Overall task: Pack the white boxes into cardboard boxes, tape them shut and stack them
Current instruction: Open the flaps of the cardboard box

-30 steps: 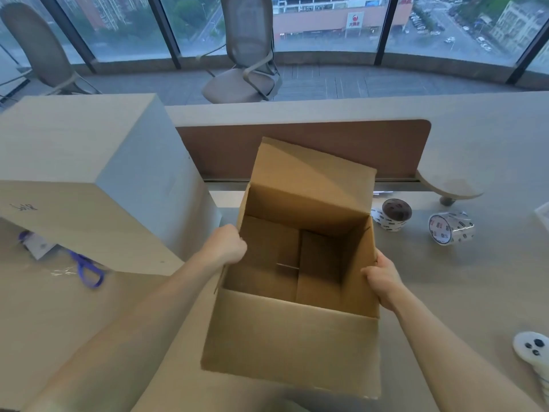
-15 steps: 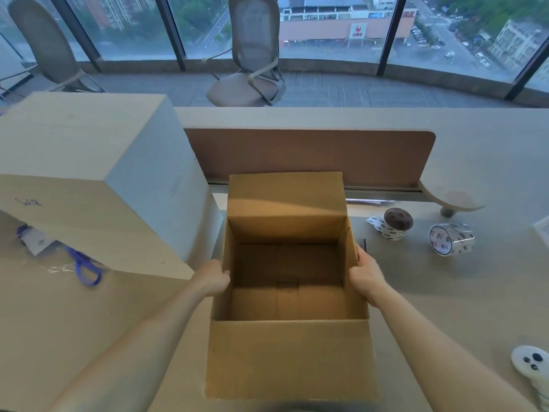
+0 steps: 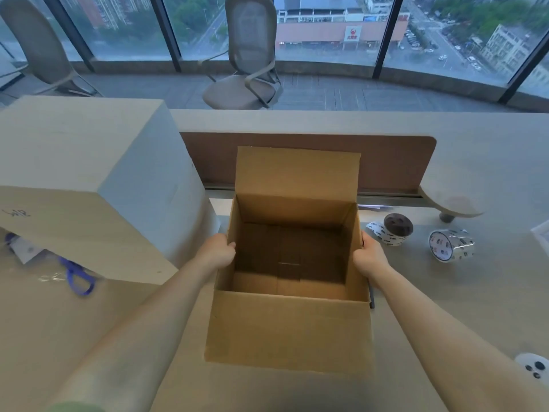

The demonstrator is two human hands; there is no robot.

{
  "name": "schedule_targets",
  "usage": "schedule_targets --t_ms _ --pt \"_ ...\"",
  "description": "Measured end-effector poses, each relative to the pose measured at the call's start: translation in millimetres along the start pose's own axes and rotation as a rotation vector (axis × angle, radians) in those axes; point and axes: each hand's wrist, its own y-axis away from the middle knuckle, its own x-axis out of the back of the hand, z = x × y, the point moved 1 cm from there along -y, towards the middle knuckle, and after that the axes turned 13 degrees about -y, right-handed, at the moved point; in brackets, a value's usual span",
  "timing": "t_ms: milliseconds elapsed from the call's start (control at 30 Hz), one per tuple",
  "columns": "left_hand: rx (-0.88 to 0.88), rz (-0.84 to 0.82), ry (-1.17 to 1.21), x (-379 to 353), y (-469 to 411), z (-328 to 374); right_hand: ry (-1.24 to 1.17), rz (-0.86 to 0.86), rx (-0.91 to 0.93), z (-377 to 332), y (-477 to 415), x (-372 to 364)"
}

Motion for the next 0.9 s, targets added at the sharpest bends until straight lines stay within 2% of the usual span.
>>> schedule_targets --t_ms 233,333,433,500,533,567,633,700,767,900 --pt "-0.004 -0.083 -0.03 -30 4 -17 0.012 -0.016 0.006 28 2 -3" --pt "-0.027 -0.007 0.05 -33 8 -21 0.13 0.03 0.052 35 6 -2" --pt "-0.122 0.228 -0.058 -30 21 -22 0.463 0.063 0.289 32 18 -7" --pt "-0.357 0.35 -0.19 -28 31 -20 0.716 -0.12 0.443 19 34 -13" --pt "-0.513 0.287 -0.233 -27 37 -17 0.846 -0.282 0.459 14 42 -17" --pt "-0.648 0.155 -0.269 -27 45 -15 0.951 -0.446 0.427 12 50 -22" --pt "-0.771 -0.125 -0.44 -33 56 -12 1.096 -0.657 0.318 17 61 -29" --pt "-0.803 -0.181 -0.689 -46 61 -11 1.166 -0.699 0.272 23 71 -37" --pt "-0.842 -0.069 -0.827 -60 62 -13 1.15 -0.677 0.282 26 79 -45" --pt "-0.834 0.064 -0.75 -72 61 -16 1.058 -0.562 0.398 31 91 -50"
